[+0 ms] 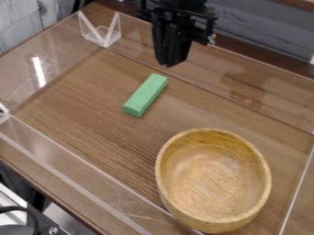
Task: Put the green block in the brown bowl
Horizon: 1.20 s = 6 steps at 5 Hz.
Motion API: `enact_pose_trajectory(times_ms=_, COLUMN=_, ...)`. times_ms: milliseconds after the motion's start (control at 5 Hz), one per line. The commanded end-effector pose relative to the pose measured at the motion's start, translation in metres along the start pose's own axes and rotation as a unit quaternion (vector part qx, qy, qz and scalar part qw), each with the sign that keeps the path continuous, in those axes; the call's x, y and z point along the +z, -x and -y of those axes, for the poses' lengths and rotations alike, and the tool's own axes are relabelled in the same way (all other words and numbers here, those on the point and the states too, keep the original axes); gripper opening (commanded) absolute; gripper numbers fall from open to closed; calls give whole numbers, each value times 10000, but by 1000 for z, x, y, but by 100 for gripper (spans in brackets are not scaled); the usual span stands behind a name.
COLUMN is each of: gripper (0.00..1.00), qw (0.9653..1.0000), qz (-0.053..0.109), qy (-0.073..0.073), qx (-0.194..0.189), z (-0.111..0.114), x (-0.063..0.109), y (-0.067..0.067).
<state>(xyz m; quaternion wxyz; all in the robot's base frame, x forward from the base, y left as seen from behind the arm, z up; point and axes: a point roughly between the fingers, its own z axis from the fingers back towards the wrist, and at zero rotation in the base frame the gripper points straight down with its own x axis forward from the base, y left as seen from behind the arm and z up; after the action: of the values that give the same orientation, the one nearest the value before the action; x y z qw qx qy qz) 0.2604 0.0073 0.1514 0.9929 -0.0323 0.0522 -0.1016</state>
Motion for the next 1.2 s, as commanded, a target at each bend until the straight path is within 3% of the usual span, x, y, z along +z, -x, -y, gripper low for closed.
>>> enact_pose_trajectory(times_ms=0, gripper=100, qw=9996, qz=250, qy=-133, qx=-5, z=-19, x=4, y=-7)
enact_pose_trajectory(times_ms=400, gripper=100, qw=9989, qz=358, qy=-285, qx=59, z=-55, x=-23, y=-12)
enact_pose_trajectory(times_ms=1000, gripper=100, qw=9975, qz=562, qy=-416, qx=-100, z=-76, x=-67, y=-21)
